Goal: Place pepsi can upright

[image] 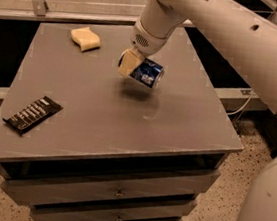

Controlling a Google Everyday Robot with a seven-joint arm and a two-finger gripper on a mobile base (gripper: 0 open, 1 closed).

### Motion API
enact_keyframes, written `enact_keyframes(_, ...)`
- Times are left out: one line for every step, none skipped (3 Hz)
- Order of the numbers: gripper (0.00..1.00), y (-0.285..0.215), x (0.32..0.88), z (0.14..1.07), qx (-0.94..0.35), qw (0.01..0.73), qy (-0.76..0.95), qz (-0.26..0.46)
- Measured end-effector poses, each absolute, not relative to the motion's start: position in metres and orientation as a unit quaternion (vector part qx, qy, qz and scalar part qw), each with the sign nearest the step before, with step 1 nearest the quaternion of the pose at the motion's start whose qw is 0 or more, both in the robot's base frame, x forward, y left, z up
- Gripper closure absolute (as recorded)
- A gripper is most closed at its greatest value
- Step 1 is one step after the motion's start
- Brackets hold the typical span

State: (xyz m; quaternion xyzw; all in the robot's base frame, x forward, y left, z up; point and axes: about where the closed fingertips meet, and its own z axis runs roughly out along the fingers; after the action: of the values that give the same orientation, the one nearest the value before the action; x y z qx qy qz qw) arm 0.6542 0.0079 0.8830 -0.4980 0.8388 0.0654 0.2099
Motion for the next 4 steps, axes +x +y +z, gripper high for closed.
enact_keyframes(1.0, -0.007, 0.647, 0.931, -0.49, 0.319, 0.795, 0.158)
enact_keyframes(1.0, -0.022, 0.644, 0.956, -0.482, 0.402, 0.742, 0.235)
enact_keyframes(1.0, -0.043, 0.632, 0.971, -0.466, 0.471, 0.681, 0.313)
enact_keyframes(1.0, -0.057, 0.614, 0.972, -0.455, 0.519, 0.616, 0.379)
